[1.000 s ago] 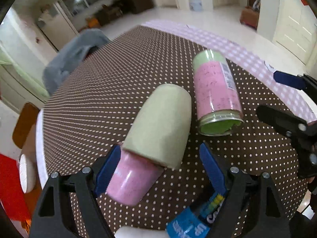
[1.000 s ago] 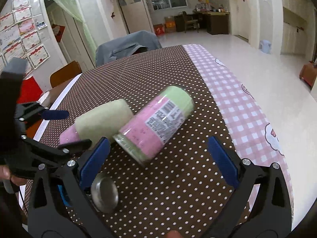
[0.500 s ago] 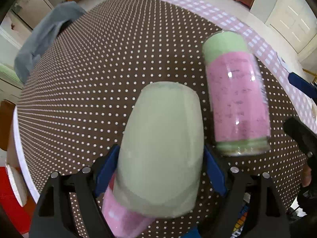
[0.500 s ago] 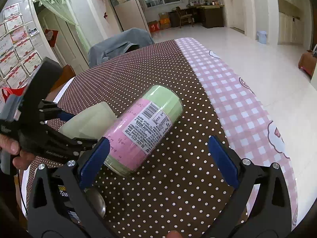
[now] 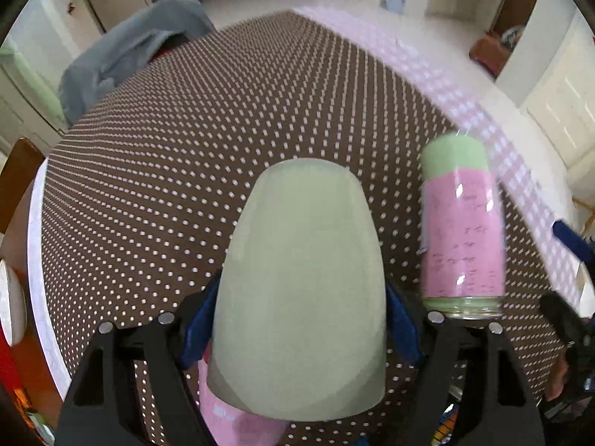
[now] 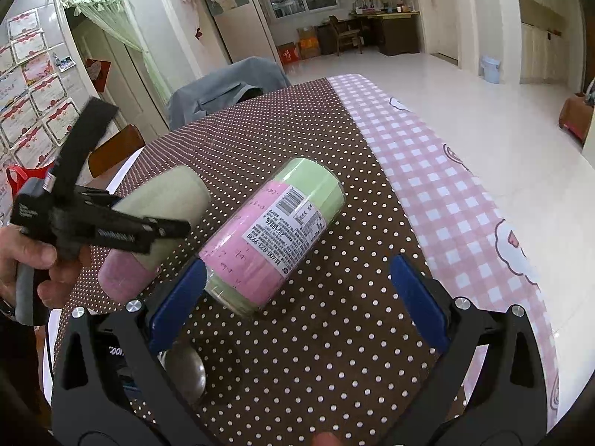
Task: Flip cup upside down
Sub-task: 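Rotate the held pale green cup with the left gripper, opening facing down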
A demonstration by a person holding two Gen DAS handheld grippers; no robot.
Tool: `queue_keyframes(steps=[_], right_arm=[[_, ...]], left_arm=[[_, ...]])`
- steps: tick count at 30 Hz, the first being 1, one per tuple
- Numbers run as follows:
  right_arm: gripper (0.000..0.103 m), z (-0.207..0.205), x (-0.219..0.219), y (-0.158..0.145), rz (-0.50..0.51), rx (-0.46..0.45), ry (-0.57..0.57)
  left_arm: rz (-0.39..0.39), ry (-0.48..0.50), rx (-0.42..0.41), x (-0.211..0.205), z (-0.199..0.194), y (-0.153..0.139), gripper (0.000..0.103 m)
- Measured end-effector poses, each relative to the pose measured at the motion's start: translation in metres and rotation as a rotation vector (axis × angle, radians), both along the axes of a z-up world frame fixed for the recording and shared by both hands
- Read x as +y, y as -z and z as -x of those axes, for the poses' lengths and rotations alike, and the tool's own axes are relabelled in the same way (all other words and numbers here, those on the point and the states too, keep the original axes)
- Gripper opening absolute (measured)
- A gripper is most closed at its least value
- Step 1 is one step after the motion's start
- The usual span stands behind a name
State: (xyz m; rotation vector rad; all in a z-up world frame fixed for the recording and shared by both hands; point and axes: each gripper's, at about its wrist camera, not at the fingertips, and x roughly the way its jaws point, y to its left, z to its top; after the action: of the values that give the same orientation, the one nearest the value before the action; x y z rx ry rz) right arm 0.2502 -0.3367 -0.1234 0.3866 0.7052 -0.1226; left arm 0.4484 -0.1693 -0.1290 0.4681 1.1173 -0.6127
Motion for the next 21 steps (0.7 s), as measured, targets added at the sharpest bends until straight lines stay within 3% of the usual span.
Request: queue_keyframes(steps=[13,21], right_arm=[[0.097,0.046,0.018,-0.031,0.027,-0.08,0.001],[0.097,0.081,0.042,-0.047,0.054,-0.126,-0.032]], left_arm=[[0.168,-0.051,-0.195,0.017,0.076,-0.085,0.076],[0.211,-0.046,-0.22,0.041,0.123,-0.09,0.074]])
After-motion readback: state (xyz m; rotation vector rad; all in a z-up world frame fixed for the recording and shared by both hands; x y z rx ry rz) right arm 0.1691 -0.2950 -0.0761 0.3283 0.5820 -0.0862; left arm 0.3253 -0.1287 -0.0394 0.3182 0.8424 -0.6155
